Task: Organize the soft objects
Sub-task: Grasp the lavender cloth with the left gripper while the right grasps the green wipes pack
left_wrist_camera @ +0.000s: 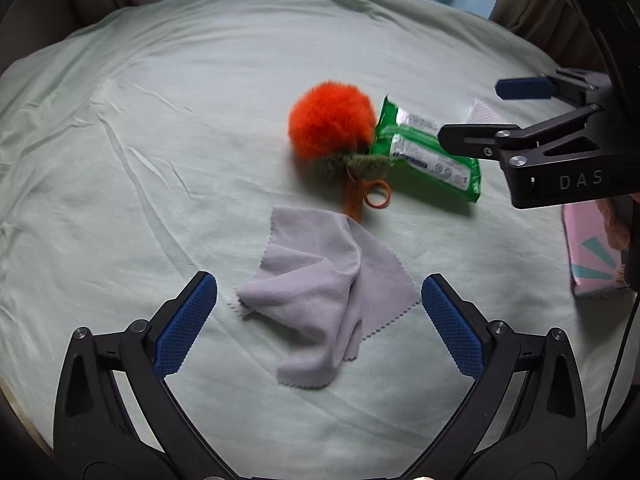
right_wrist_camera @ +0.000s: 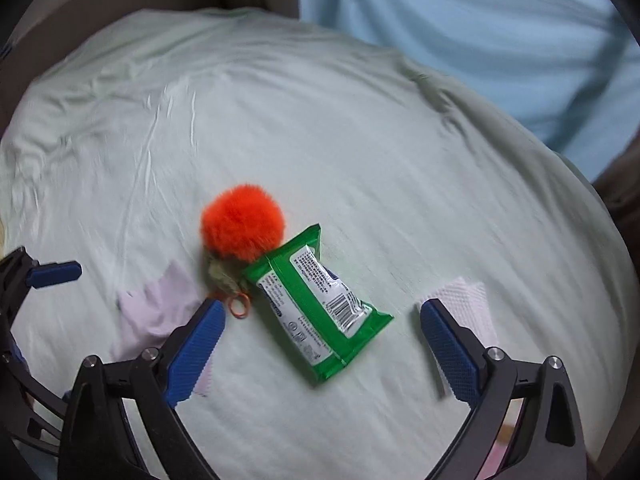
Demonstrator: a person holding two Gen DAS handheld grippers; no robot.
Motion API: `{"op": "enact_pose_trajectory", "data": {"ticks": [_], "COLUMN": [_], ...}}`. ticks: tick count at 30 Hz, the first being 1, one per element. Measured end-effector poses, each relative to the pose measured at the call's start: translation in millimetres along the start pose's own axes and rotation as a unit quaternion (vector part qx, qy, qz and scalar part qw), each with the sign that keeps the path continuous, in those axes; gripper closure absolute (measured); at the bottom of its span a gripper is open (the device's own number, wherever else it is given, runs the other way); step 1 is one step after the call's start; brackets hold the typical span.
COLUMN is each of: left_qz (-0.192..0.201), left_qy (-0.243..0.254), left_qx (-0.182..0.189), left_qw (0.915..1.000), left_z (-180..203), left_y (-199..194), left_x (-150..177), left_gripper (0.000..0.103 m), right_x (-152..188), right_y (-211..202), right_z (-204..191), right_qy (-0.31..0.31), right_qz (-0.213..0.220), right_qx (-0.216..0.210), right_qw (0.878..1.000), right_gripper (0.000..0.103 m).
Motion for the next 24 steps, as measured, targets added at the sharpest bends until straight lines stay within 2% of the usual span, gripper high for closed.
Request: {"op": "enact_pose_trajectory", "data": {"ticks": [5, 10, 13, 15, 16, 17, 19, 24], "left_qz": [-0.015, -0.034, -0.029, -0.029, -0.030, -0.031, -0.032, -0.025], "left_qy": [0.001, 0.021, 0.036, 0.042, 0.044, 0.046, 0.051, 0.057], "left_qx": [-0.005, -0.006, -0.008, -0.009, -0.009, -0.009, -0.009, -0.002], "left_qw": [0.9999, 0.9992, 0.9989, 0.9987, 0.9985, 0.9984, 0.9981, 0.9981], "left_z": [16, 29, 33, 35, 36, 37, 38, 40], "left_y": [28, 47, 52, 53, 53, 54, 54, 47], "left_x": [6, 13, 14, 15, 15, 15, 16, 8], "left_gripper": [0.007, 0.008, 0.008, 0.008, 0.009, 0.010, 0.015, 0.060], "right_x": [-4, -2, -1, 0, 0, 0, 0, 5], "right_y": [38, 64, 74, 77, 79, 80, 83, 76], "right_z": [6, 8, 12, 14, 14, 14, 14, 7], "right_qy": [-0.056, -0.096, -0.094, -0.091, -0.089, -0.085, -0.081, -0.081], "right_qz": [-0.041, -0.072, -0.086, -0.091, -0.092, -0.095, -0.098, -0.094], "right_qx": [-0.018, -0.018, -0.027, -0.029, -0.031, -0.037, -0.048, -0.041], "right_qw": [0.997, 0.993, 0.991, 0.991, 0.991, 0.991, 0.991, 0.991], "right_gripper": [0.006, 0.007, 0.016, 0.016, 0.019, 0.028, 0.038, 0.050]}}
Point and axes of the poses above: each gripper's, at about its wrist camera, not at the fingertips, and y roughly the way its jaws point, z to its right, x to its underside, the point moved 3 cm from there along y, roughly the way its jaws point, and after that the axes turned 15 degrees about -x, right-handed, at the moved point
